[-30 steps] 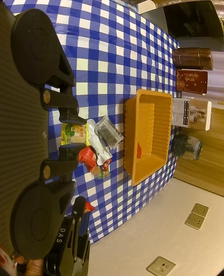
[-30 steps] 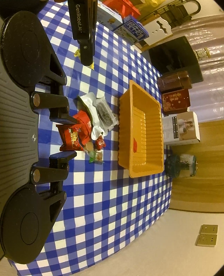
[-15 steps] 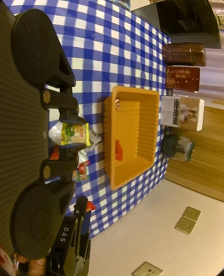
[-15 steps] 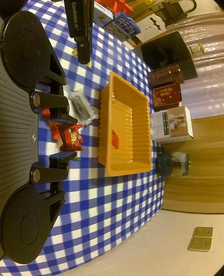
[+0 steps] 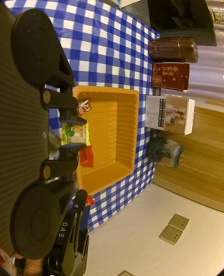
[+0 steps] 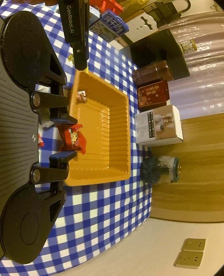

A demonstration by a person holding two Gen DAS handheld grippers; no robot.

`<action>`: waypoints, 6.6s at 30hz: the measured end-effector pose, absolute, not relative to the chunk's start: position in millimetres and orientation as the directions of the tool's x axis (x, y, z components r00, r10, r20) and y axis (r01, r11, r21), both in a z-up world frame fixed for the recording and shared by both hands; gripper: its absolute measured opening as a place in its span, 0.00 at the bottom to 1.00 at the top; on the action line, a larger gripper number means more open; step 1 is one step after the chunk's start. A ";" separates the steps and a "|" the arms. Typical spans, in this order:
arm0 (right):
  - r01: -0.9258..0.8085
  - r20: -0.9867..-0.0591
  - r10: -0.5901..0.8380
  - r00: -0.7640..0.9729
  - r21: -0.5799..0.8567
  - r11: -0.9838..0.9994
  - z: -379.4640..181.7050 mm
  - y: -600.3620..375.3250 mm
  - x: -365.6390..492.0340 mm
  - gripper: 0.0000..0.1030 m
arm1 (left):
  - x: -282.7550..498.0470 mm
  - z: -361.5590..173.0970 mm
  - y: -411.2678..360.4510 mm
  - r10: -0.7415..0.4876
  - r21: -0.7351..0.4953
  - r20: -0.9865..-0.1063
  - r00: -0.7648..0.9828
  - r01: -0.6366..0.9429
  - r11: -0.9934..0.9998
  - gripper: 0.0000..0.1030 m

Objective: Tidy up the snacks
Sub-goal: 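Carry both candies over the orange tray and open both tools, then move both tools back toward the remaining snacks, then grasp the silver pouch with the left tool while the right tool grasps a red candy packet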

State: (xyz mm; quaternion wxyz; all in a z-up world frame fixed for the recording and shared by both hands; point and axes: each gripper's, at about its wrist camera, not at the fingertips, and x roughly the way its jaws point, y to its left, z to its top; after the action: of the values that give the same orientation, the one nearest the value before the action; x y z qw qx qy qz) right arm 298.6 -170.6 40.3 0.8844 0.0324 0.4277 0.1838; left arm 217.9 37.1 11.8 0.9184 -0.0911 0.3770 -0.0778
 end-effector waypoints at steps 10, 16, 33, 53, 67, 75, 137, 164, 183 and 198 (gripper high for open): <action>-0.293 -0.751 0.340 0.566 0.202 0.935 26.7 -160.8 337.9 0.32 | 259.7 8.0 43.1 -0.202 -0.220 -0.686 0.699 0.066 0.973 0.19; -0.267 -0.758 0.341 0.556 0.226 0.937 15.0 -162.0 355.2 0.32 | 280.0 -2.2 42.5 -0.198 -0.210 -0.701 0.685 0.067 0.975 0.19; -0.227 -0.768 0.344 0.540 0.261 0.938 3.7 -166.8 367.3 0.32 | 289.1 -17.4 62.0 -0.185 -0.243 -0.707 0.683 0.012 0.970 0.36; -0.220 -0.703 0.438 0.561 0.383 0.897 7.5 -161.6 373.6 0.56 | 270.4 -15.7 66.2 -0.170 -0.215 -0.708 0.686 0.020 0.976 0.38; -0.117 -0.753 0.355 0.554 0.352 0.929 7.0 -193.0 329.8 0.56 | 231.0 -18.4 60.2 -0.170 -0.219 -0.706 0.687 0.016 0.976 0.45; -0.107 -0.773 0.320 0.548 0.314 0.943 18.8 -200.5 284.3 0.56 | 192.8 -9.3 48.9 -0.184 -0.242 -0.695 0.695 0.016 0.970 0.49; 0.000 -0.828 0.275 0.488 0.315 0.949 -18.3 -214.8 168.7 0.64 | 138.6 -60.3 13.4 -0.254 -0.058 -0.778 0.575 0.337 0.940 0.60; 0.025 -0.832 0.266 0.486 0.318 0.948 -43.0 -211.5 198.3 0.64 | 203.4 -95.8 -27.4 -0.379 -0.014 -0.798 0.469 0.614 0.789 0.31; -0.012 -0.795 0.368 0.482 0.413 0.911 -47.7 -182.9 214.0 0.63 | 155.0 -92.2 26.4 -0.219 -0.118 -0.822 0.526 0.218 0.969 0.26; -0.159 -0.821 0.373 0.432 0.338 0.928 -57.8 -159.5 232.4 0.36 | 149.3 -91.5 27.5 -0.223 -0.121 -0.814 0.537 0.219 0.968 0.26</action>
State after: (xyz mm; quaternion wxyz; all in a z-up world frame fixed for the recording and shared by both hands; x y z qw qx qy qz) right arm 232.4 -159.5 -57.8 0.8396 0.1052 0.5088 0.1584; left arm 149.3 27.5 -91.5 0.8766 -0.0021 0.4643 -0.1261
